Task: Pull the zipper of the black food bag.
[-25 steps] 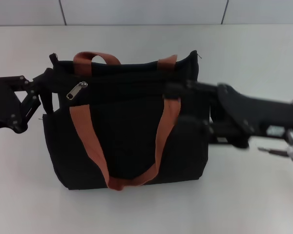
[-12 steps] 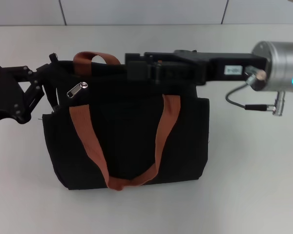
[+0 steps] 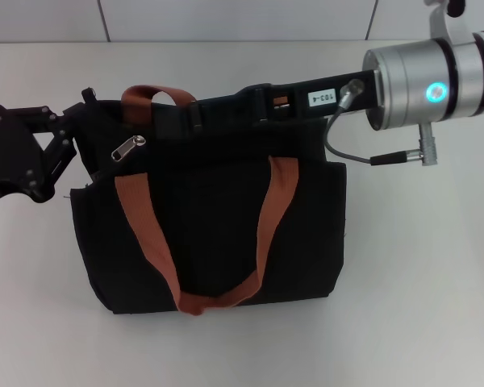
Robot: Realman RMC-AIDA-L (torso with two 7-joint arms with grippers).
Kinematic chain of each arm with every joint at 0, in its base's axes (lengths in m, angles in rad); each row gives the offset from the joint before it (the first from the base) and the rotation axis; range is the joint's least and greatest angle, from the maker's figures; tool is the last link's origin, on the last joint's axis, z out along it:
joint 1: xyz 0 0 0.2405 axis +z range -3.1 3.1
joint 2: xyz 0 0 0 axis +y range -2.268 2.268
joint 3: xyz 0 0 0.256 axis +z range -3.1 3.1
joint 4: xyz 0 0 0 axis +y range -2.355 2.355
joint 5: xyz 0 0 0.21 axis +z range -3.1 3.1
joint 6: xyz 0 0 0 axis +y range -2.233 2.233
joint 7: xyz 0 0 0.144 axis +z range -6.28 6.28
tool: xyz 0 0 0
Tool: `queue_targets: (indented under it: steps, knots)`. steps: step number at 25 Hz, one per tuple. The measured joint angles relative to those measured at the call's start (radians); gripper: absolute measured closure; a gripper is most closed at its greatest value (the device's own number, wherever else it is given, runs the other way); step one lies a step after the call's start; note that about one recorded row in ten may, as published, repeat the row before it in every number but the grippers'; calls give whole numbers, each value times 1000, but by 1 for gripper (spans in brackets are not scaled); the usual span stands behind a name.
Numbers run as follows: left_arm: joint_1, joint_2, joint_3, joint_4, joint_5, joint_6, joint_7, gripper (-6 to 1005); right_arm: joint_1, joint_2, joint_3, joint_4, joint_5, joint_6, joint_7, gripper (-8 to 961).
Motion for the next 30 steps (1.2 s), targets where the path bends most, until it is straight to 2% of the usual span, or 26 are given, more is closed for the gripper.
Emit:
queue_targets:
  steps: [3,8,18,30]
  knots:
    - [0,-3,-1,0,0,0,3,973,5,-1,-29,-7,-1,31,25,240]
    - [0,-12,-1,1,-5,2,7,972,14,-1,-72,-9,-1,75,83,409]
    - [-4,-16,-1,0,-13,4,7,972,30,3,-115,-4,-1,126,147,475]
    - [-14,-17,-1,0,-14,48,7,972,62,8,-155,14,6,196,173,481]
